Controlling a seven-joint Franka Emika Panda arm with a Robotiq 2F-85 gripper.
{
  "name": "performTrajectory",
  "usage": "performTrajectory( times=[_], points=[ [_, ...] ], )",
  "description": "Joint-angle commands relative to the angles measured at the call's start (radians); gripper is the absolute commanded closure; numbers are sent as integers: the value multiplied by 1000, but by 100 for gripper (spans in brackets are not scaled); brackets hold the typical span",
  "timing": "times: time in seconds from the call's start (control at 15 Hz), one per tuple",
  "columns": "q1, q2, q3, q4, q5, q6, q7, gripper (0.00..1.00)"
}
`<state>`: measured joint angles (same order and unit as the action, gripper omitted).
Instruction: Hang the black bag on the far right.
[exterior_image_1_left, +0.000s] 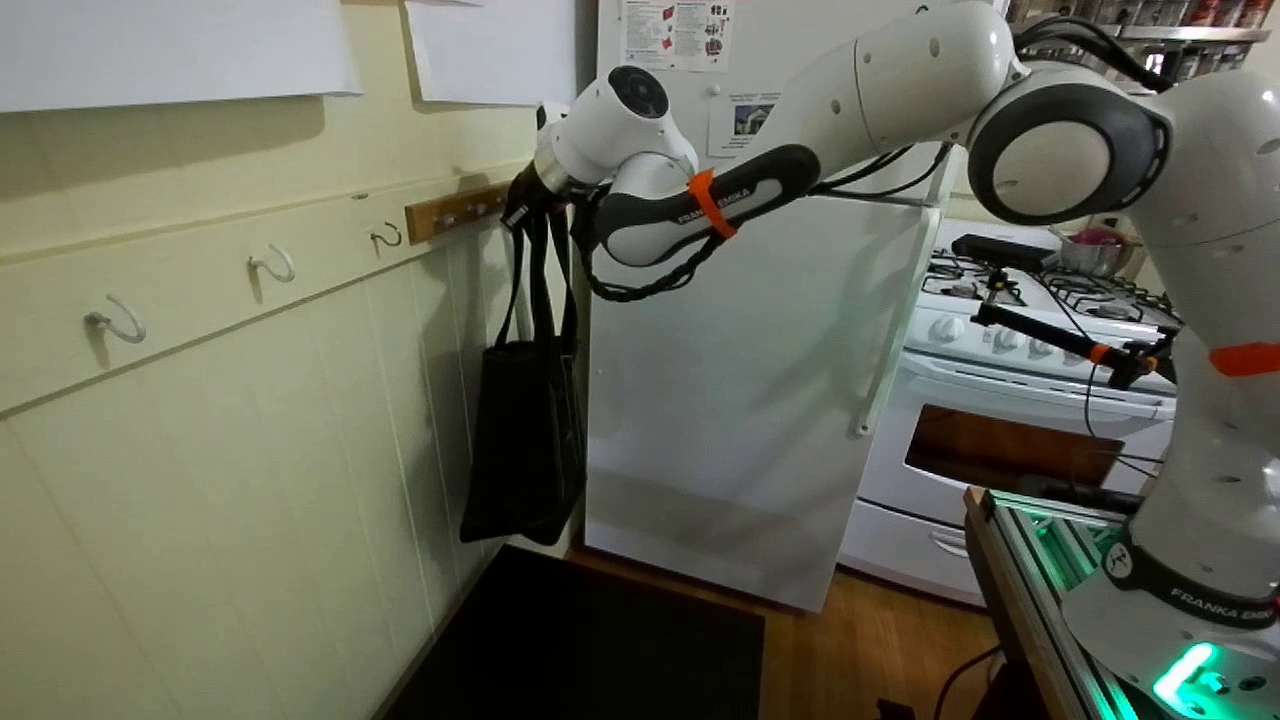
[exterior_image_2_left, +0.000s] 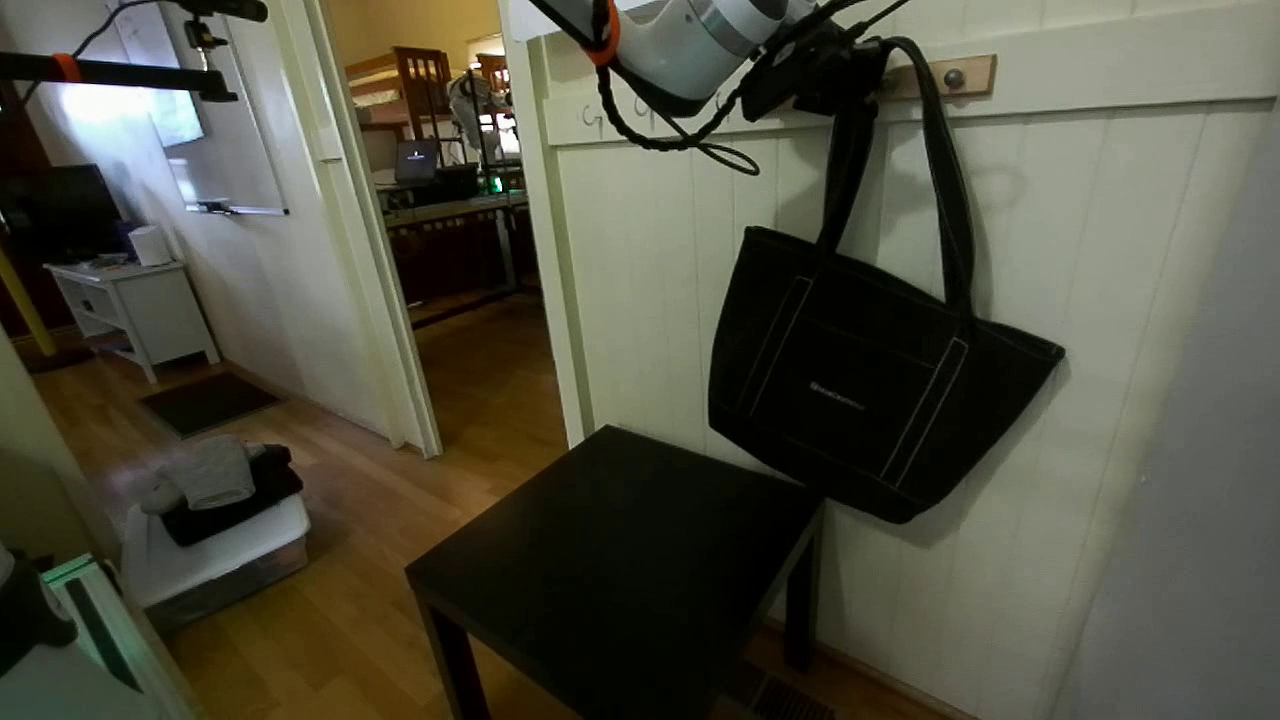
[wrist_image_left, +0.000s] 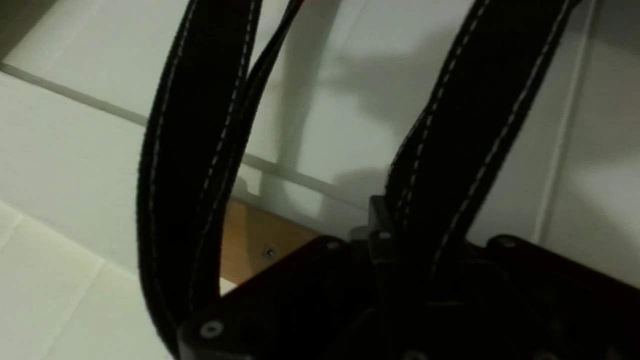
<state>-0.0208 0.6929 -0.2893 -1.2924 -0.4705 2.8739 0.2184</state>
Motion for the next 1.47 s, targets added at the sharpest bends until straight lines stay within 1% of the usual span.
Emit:
performTrajectory(
  times=[0.0,0.13,0.27,0.33,0.4,0.8,1.4],
  points=[
    [-44,-76,52,-67,7,-38,-107,98],
    [-70,-91,85,-87,17,-53,-154,98],
    [-88,-97,102,-94,20,-66,-184,98],
    [-82,-97,88,-95,62,-71,-226,98],
    [-90,-96,93,-90,73,-77,-245,98],
    [-145,-72,140,-24,168,-128,-394,98],
    [-181,-20,189,109,222,-267,-513,98]
  ],
)
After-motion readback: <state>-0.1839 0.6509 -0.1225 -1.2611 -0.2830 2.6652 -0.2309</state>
